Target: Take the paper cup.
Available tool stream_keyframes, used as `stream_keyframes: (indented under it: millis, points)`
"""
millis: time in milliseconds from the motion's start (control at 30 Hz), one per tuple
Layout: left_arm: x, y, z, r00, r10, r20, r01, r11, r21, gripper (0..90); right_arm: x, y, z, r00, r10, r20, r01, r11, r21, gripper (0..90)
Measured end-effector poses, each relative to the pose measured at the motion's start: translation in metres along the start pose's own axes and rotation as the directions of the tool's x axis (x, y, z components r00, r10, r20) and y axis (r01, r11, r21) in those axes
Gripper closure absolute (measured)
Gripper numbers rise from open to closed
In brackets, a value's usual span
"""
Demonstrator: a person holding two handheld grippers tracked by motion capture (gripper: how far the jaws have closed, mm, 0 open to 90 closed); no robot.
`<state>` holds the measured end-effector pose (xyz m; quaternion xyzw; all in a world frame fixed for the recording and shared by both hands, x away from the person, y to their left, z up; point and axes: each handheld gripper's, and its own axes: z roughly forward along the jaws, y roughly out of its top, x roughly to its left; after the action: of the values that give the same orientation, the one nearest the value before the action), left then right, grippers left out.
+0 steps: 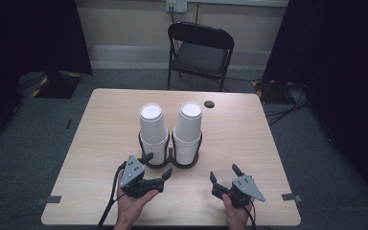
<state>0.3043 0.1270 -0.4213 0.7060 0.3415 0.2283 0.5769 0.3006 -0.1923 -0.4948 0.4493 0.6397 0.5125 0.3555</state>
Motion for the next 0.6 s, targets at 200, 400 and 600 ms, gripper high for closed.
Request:
stream_keyframes:
  millis: [200,400,600]
  points:
    - [-0.004,0.012,0.004,0.9995,0.032,0.006,-0.032,0.9994,-0.01,16.5,0.0,0.0,0.0,1.0,0.0,0.0,0.0,1.0,-0.002,13.8]
    - [-0.004,0.019,0.011,0.9982,0.056,0.021,-0.056,0.9984,0.003,19.8,-0.001,0.0,0.001,1.0,0.001,-0.002,-0.001,1.0,0.003,14.1]
    - [-0.005,0.027,0.015,0.9983,0.056,0.016,-0.055,0.9983,-0.019,19.8,-0.001,0.0,0.0,1.0,0.001,0.0,-0.001,1.0,0.002,14.3]
